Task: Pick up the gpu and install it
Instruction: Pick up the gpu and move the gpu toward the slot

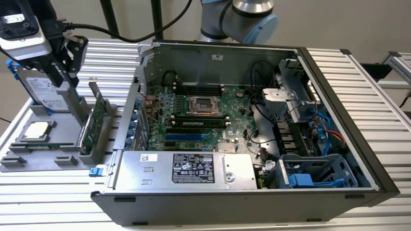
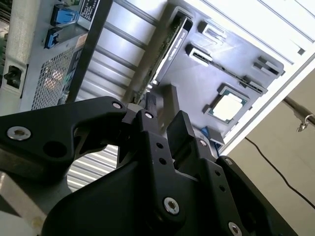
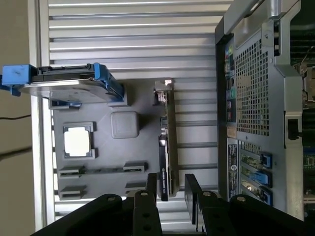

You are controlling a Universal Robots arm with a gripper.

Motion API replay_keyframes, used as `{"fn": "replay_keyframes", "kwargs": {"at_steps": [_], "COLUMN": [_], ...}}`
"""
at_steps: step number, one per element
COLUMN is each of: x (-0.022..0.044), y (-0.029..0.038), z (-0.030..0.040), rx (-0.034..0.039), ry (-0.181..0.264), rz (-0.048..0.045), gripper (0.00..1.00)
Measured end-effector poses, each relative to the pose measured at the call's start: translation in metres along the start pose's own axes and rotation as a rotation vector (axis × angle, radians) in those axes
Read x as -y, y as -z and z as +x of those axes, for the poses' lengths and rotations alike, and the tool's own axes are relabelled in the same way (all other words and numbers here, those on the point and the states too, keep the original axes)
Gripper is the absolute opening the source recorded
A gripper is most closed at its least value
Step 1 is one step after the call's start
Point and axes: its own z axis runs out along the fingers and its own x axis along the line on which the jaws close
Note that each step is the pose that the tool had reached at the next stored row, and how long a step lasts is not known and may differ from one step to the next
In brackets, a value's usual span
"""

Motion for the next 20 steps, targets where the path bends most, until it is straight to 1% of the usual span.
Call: {"fn": "replay_keyframes", "kwargs": {"at_steps": [6,20], "x": [0.0005,0.0007], "y": [-0.0036,-0.0069], "z": [-0.0008,-0.001], "rx": [0.0,0.0001], "ry": [0.0,0.0], "rz": [0.0001,0.0], "gripper": [1.0,1.0]}}
